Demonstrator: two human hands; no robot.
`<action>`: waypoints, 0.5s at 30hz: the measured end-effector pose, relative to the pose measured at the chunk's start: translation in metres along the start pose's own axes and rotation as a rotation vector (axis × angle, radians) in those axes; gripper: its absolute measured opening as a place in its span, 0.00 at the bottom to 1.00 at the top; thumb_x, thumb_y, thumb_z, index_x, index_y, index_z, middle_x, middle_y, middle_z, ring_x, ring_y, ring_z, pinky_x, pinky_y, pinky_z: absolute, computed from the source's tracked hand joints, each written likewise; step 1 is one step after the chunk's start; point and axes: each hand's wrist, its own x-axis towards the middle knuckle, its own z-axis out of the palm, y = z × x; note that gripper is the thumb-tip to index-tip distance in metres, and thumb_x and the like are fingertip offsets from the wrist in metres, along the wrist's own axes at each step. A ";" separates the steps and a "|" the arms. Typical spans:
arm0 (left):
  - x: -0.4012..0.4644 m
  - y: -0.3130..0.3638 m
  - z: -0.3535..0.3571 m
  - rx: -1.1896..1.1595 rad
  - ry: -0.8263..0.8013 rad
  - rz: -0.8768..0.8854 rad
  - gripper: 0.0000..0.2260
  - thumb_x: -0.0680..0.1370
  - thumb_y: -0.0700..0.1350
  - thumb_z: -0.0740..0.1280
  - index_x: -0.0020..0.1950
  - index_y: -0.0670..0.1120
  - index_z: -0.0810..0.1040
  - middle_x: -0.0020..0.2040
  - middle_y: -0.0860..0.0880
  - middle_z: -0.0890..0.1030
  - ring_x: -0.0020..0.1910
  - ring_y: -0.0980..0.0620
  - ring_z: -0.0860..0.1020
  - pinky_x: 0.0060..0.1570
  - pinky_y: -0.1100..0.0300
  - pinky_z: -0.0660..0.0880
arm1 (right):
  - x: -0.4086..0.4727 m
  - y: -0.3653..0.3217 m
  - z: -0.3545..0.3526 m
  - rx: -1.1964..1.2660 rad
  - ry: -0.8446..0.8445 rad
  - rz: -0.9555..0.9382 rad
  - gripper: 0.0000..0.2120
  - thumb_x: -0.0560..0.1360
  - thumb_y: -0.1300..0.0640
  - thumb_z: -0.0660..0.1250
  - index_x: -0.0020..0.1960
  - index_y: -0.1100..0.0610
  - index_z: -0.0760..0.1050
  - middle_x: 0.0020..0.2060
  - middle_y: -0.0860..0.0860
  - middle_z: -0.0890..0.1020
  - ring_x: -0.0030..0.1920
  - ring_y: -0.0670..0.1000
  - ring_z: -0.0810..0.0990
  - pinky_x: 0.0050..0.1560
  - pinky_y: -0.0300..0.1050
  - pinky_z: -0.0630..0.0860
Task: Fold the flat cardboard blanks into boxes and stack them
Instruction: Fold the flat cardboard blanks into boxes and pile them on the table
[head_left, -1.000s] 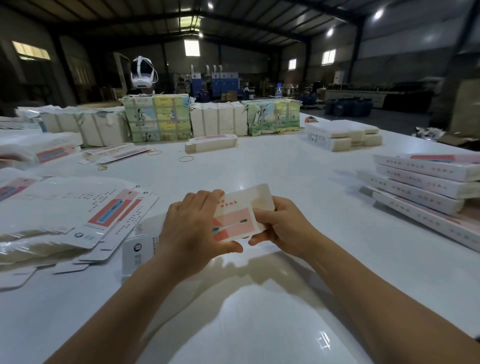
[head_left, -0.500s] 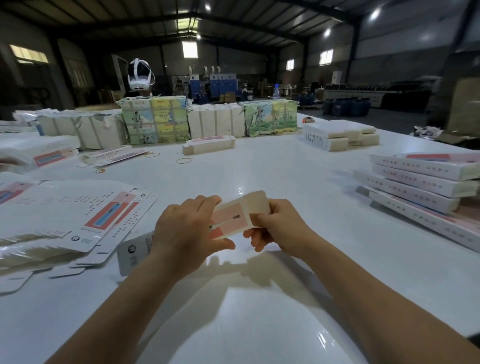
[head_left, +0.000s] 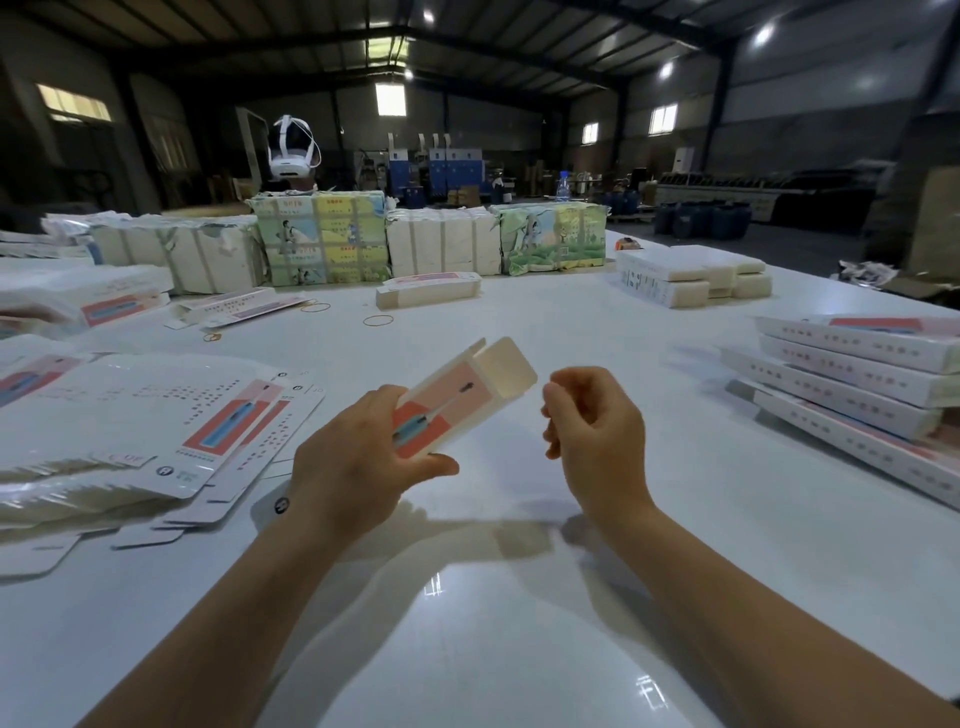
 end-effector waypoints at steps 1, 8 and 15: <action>0.000 -0.001 0.000 -0.002 0.003 -0.011 0.30 0.65 0.67 0.68 0.60 0.53 0.70 0.54 0.54 0.77 0.44 0.52 0.77 0.42 0.56 0.77 | -0.004 0.000 0.003 -0.055 -0.015 -0.065 0.08 0.76 0.62 0.66 0.43 0.50 0.77 0.33 0.45 0.79 0.34 0.49 0.78 0.34 0.46 0.77; -0.002 0.001 0.006 0.017 -0.009 0.040 0.29 0.65 0.67 0.69 0.61 0.54 0.70 0.53 0.54 0.78 0.43 0.54 0.76 0.42 0.57 0.79 | -0.017 0.001 0.016 -0.080 -0.171 -0.089 0.11 0.77 0.61 0.65 0.52 0.46 0.80 0.42 0.44 0.77 0.41 0.44 0.77 0.40 0.39 0.76; -0.003 0.001 0.007 0.141 -0.027 0.139 0.30 0.65 0.65 0.72 0.61 0.51 0.72 0.51 0.53 0.78 0.43 0.52 0.76 0.40 0.57 0.76 | -0.012 -0.002 0.010 -0.134 -0.254 -0.077 0.20 0.77 0.65 0.63 0.65 0.48 0.71 0.39 0.45 0.77 0.38 0.45 0.76 0.40 0.38 0.77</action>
